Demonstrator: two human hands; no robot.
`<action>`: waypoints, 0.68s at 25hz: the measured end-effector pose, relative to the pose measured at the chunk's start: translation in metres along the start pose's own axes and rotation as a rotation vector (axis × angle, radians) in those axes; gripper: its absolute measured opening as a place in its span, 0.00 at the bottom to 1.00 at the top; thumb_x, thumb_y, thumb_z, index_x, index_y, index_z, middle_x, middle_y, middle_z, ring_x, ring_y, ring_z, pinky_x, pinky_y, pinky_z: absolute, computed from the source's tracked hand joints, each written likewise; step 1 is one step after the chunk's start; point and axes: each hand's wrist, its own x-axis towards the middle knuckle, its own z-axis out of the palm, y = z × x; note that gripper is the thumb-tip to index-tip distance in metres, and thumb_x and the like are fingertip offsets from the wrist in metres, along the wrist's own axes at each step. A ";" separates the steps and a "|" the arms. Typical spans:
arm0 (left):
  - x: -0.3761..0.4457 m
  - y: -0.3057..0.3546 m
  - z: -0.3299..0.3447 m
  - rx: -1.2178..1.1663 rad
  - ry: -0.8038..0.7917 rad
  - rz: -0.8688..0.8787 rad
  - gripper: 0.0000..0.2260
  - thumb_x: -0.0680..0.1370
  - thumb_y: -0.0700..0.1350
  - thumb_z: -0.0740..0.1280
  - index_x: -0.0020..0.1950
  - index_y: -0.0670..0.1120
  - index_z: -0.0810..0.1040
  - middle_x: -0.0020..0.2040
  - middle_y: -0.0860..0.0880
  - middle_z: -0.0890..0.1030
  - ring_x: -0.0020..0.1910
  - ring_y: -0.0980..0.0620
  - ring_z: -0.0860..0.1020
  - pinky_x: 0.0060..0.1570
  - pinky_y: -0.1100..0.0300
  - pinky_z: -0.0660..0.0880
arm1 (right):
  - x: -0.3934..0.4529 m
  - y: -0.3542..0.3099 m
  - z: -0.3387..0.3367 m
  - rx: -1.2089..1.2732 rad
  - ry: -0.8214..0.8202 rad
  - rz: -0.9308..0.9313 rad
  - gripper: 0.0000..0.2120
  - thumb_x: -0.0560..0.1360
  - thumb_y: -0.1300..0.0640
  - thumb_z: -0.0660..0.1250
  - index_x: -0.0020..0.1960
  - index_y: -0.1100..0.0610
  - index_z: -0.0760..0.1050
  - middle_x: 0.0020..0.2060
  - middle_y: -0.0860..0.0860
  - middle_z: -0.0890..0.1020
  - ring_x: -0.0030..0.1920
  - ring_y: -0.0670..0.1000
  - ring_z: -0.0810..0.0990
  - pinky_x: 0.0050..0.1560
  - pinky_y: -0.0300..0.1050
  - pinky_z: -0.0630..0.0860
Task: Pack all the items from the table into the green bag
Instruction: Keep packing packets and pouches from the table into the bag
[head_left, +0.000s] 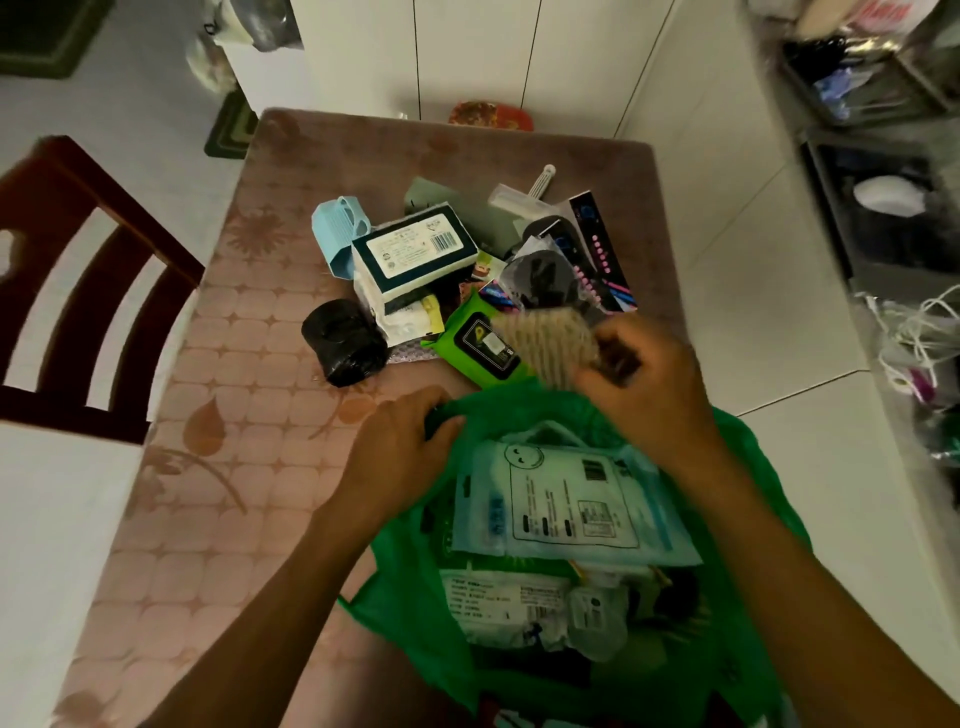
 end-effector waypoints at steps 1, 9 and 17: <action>0.002 0.007 -0.001 0.008 0.026 0.008 0.05 0.77 0.47 0.65 0.43 0.48 0.77 0.36 0.50 0.78 0.33 0.54 0.75 0.33 0.55 0.74 | -0.024 -0.004 -0.009 -0.042 -0.062 -0.041 0.06 0.70 0.58 0.70 0.45 0.56 0.76 0.40 0.48 0.78 0.38 0.45 0.76 0.37 0.36 0.76; -0.017 0.036 0.014 -0.003 -0.063 0.133 0.07 0.76 0.45 0.68 0.43 0.56 0.73 0.34 0.59 0.75 0.32 0.61 0.75 0.30 0.63 0.71 | -0.089 0.036 0.047 -0.483 -0.616 -0.080 0.16 0.72 0.49 0.66 0.56 0.55 0.77 0.56 0.54 0.79 0.55 0.57 0.77 0.50 0.49 0.74; -0.008 0.009 0.013 -0.019 -0.044 -0.022 0.03 0.76 0.45 0.68 0.43 0.49 0.77 0.34 0.55 0.77 0.31 0.59 0.76 0.30 0.61 0.72 | 0.005 0.003 0.019 -0.064 -0.154 0.028 0.15 0.75 0.54 0.67 0.61 0.54 0.75 0.53 0.51 0.82 0.52 0.50 0.79 0.51 0.48 0.78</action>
